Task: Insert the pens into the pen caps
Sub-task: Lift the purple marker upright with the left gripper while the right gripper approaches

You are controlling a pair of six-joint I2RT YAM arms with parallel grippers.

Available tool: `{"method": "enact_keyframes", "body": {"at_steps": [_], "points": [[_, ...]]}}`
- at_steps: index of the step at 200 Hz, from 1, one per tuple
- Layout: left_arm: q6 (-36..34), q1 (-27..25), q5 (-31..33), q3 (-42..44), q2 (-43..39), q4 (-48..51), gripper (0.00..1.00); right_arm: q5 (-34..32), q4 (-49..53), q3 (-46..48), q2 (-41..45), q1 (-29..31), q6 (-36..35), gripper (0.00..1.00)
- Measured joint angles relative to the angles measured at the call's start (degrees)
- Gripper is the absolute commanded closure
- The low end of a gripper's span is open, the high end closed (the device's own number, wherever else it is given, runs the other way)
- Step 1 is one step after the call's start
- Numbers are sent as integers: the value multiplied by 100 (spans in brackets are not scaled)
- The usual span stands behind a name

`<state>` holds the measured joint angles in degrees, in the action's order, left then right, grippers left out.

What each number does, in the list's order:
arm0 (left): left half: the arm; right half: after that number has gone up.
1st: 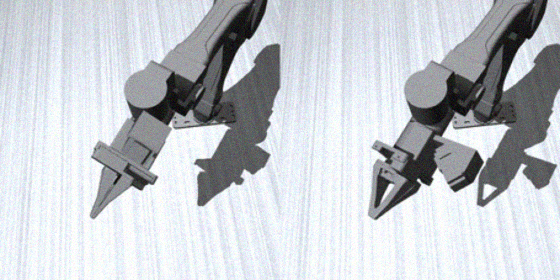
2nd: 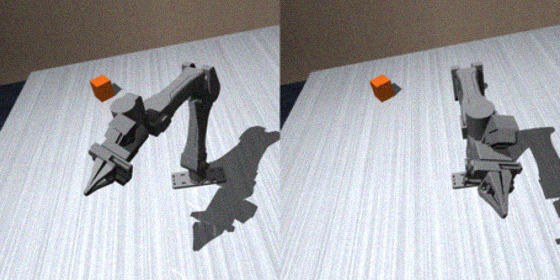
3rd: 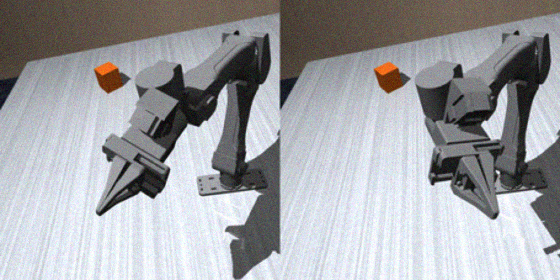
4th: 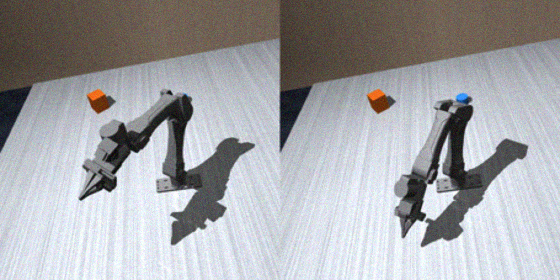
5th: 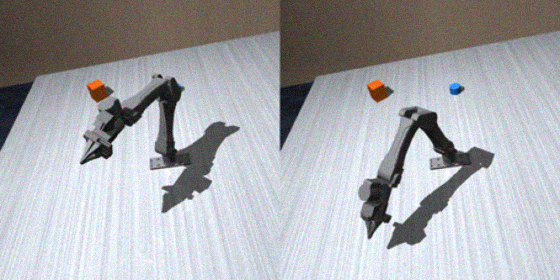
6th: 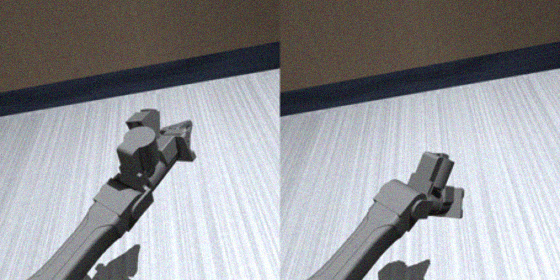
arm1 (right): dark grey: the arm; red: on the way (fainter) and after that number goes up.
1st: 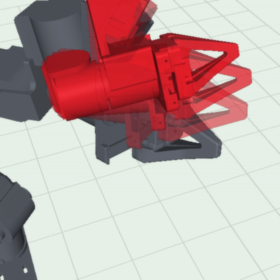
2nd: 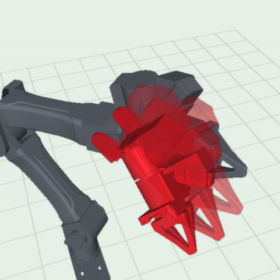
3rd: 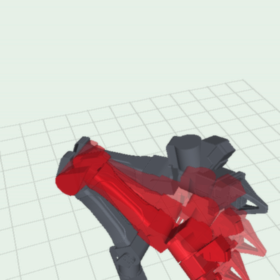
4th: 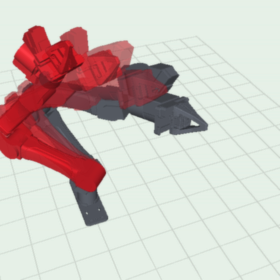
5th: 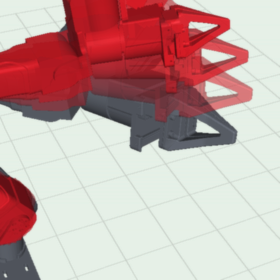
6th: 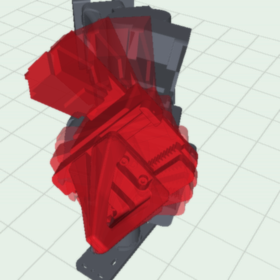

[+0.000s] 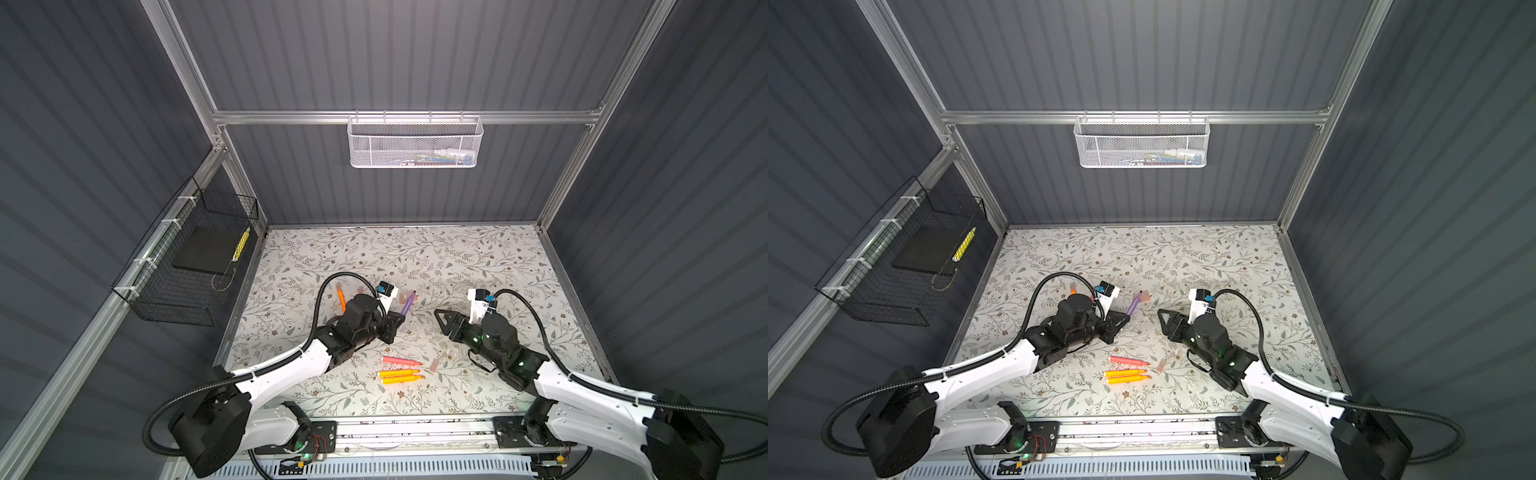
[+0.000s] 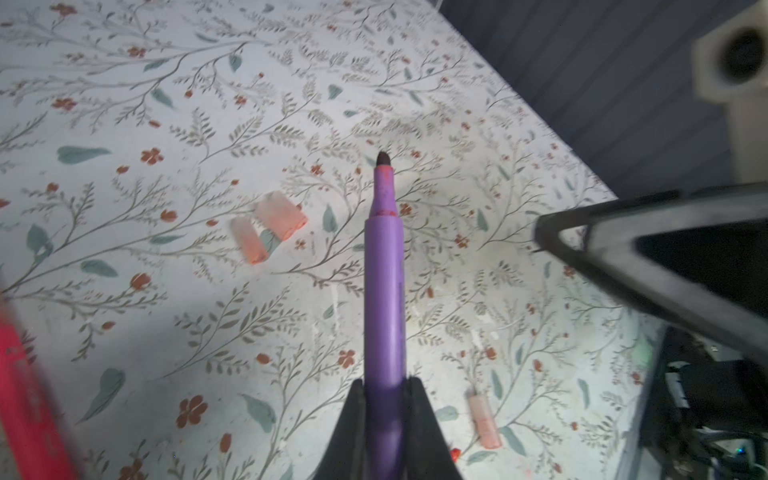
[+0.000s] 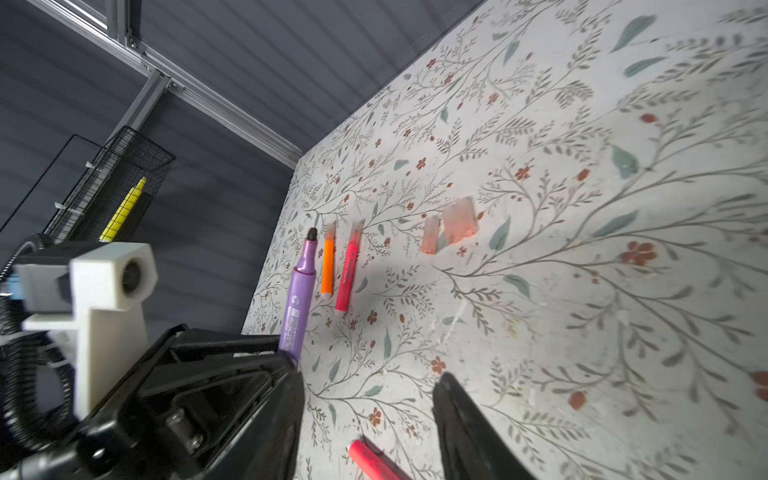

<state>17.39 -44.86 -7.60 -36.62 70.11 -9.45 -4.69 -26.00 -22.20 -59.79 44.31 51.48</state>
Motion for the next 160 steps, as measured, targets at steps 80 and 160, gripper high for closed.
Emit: {"method": "enact_keyframes", "body": {"at_steps": [80, 160], "points": [[46, -94, -367, 76, -157, -94, 100, 68, -949, -715, -1038, 413, 15, 46], [44, -125, -487, 79, -157, -94, 100, -39, -1084, -863, -1475, 476, 57, 56]]}}
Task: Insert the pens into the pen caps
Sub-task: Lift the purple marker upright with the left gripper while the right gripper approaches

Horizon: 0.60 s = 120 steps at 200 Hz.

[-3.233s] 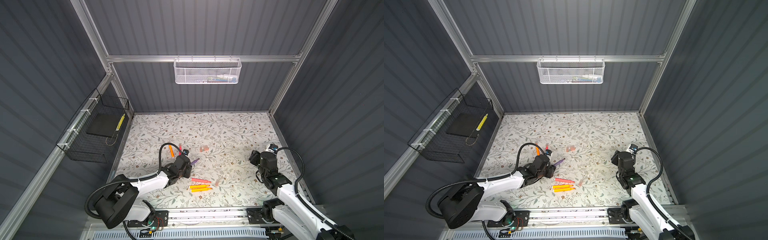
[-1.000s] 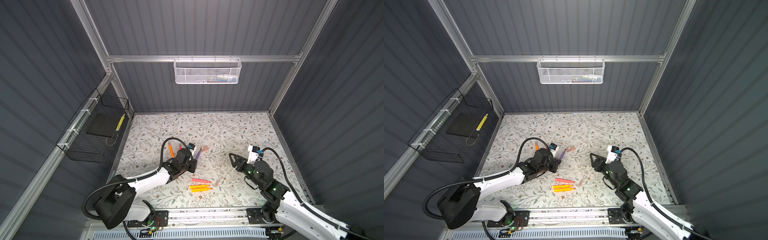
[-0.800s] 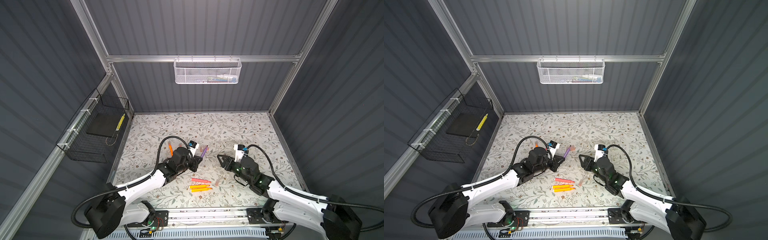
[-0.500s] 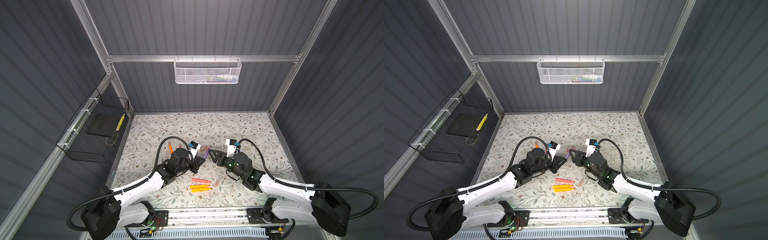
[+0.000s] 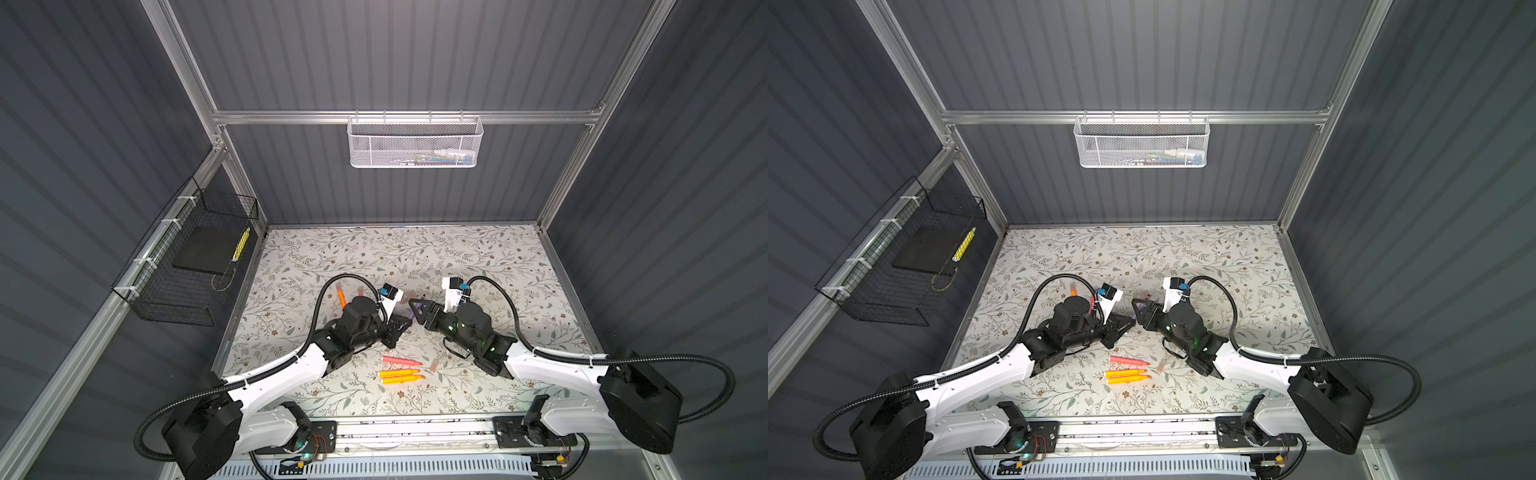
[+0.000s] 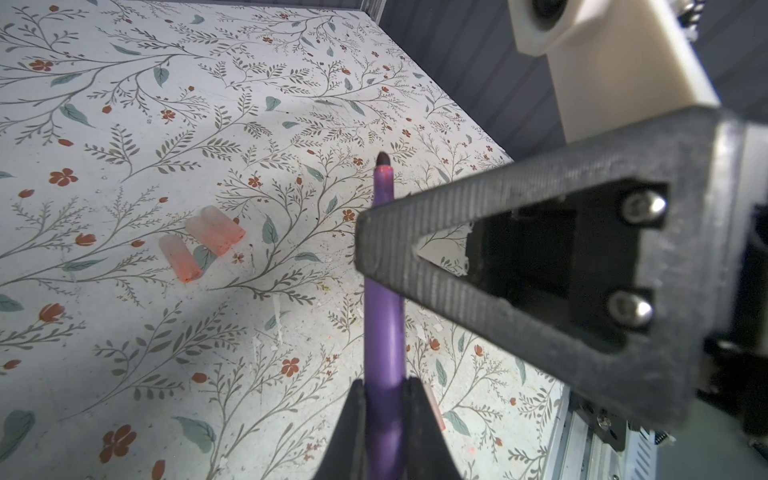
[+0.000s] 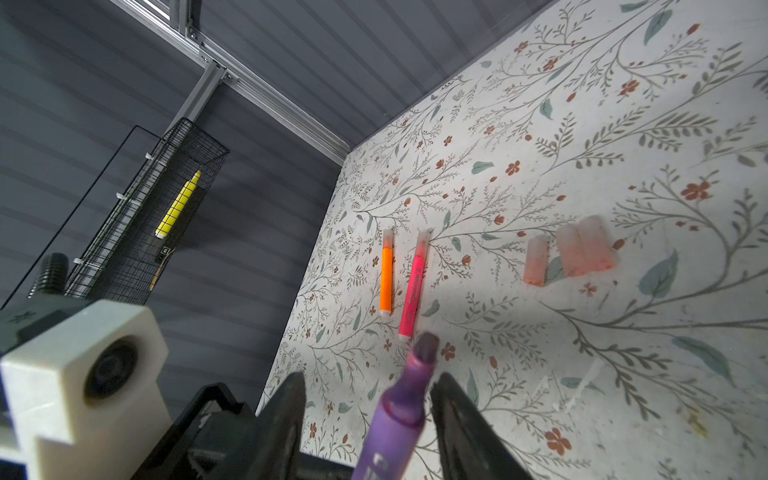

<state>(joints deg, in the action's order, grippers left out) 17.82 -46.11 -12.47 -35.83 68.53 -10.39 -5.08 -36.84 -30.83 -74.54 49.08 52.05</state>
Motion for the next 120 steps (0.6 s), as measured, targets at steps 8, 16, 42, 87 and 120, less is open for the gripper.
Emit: {"method": "enact_keyframes", "body": {"at_steps": [8, 16, 42, 87, 120], "points": [[0, 0, -20, 0, 0, -4, 99, -20, 0, -26, -2, 2, -20, 62], [2, 0, -31, 0, -2, -28, 99, -42, 0, -39, -4, 4, -4, 66], [0, 0, -72, 0, -2, -85, 97, -131, 22, -72, -55, 7, 4, 80], [2, 2, -66, 0, -2, -131, 81, -162, 9, -138, -96, 33, 48, 88], [22, 0, -74, 33, -7, -197, 70, -190, 0, -138, -94, 59, 92, 89]]}}
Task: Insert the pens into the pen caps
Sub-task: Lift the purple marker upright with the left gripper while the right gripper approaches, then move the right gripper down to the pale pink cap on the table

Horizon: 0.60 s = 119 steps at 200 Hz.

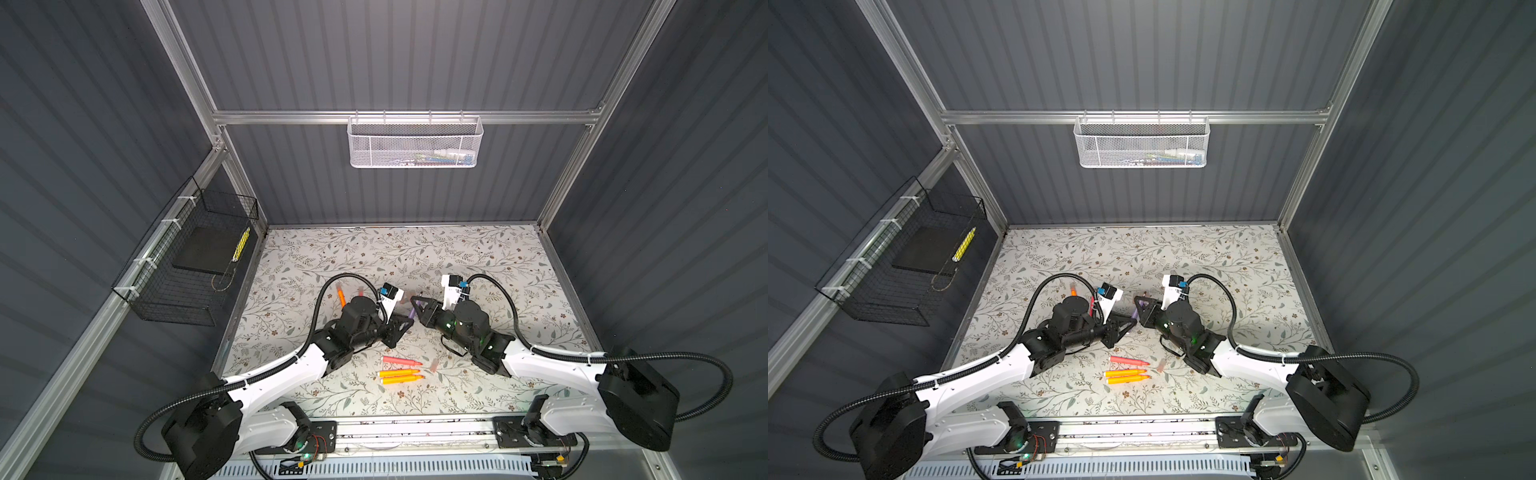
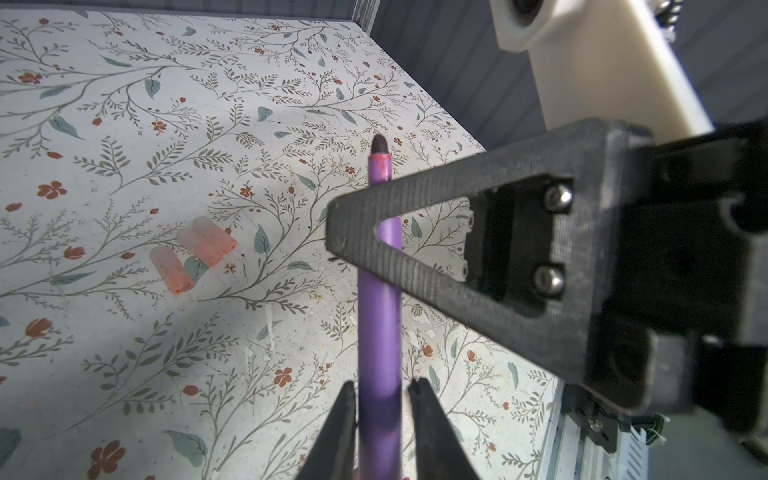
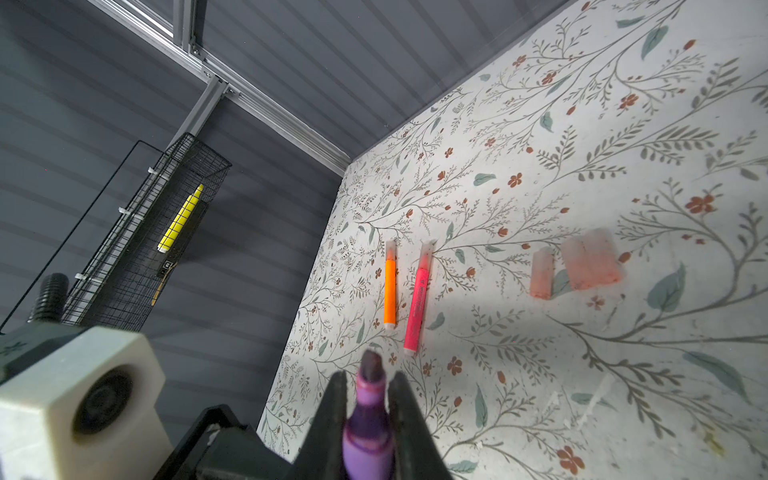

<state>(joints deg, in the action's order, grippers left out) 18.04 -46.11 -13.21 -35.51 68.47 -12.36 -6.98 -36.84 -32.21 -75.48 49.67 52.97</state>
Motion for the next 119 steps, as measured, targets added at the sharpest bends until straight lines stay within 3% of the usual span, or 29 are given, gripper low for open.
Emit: {"method": "enact_keyframes", "body": {"at_steps": [69, 119], "points": [[13, 0, -39, 76, 24, -326, 67, -105, -881, 107, -179, 328, 363, 92], [22, 2, -11, 120, 90, -356, 71, -160, -1351, 105, -529, 424, 470, 93]]}}
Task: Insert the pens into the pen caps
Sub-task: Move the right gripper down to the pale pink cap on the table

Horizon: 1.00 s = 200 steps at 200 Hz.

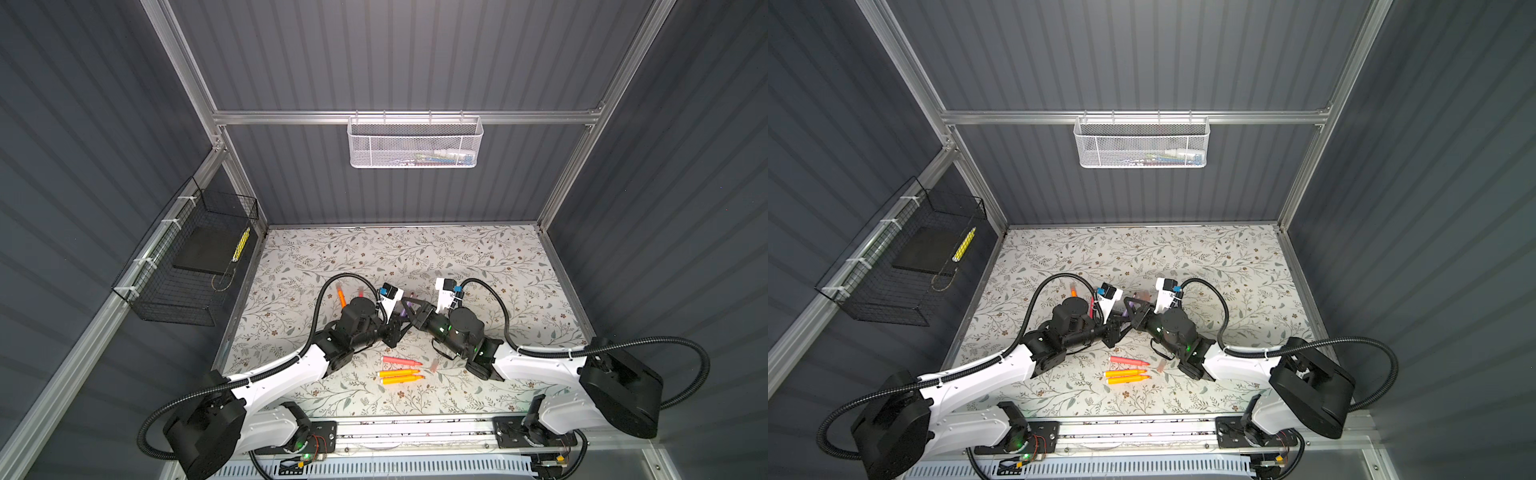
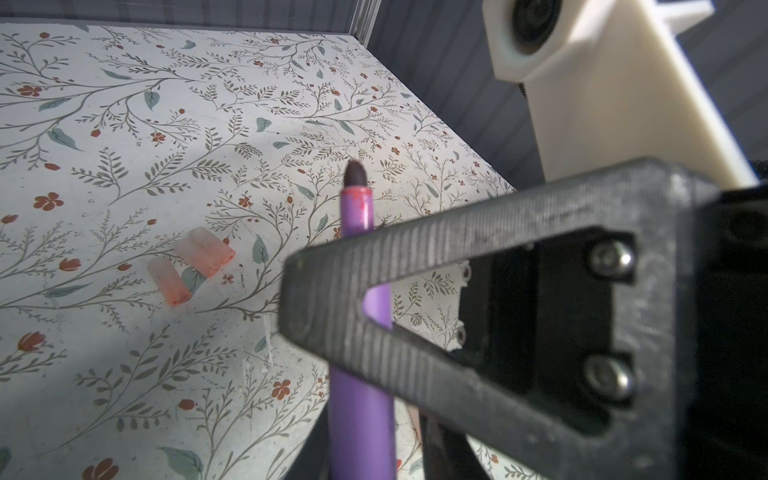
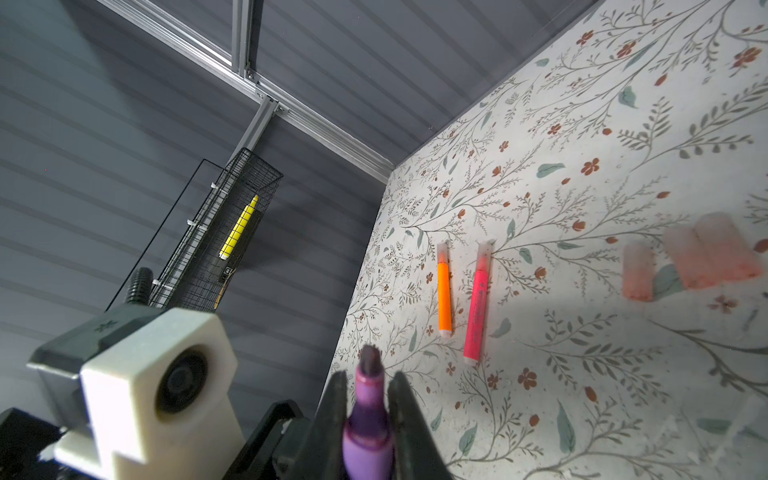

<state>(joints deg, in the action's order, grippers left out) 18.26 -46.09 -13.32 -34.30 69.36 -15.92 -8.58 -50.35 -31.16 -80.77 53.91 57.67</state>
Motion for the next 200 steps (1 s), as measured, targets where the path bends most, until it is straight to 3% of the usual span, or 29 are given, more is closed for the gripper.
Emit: {"method": "enact_keyframes", "body": {"at_steps": [54, 78, 116, 128, 146, 161, 200], "points": [[0, 0, -4, 22, 59, -98, 71, -68, -240, -2, -39, 94, 17, 94], [50, 7, 63, 31, 63, -92, 92, -138, -262, -4, -46, 146, 13, 94], [39, 4, 127, 31, 63, -81, 100, -229, -299, -20, -87, 177, -24, 92], [39, 4, 131, 31, 63, -81, 100, -238, -315, -20, -94, 181, -24, 85], [39, -2, 157, 31, 61, -74, 100, -267, -317, -20, -94, 184, -48, 58], [37, -2, 275, 31, 57, -26, 100, -323, -262, -17, -52, 195, -164, 45], [44, 13, 999, 131, -122, 225, 100, -629, 267, 267, 743, 155, -400, 38]]}}
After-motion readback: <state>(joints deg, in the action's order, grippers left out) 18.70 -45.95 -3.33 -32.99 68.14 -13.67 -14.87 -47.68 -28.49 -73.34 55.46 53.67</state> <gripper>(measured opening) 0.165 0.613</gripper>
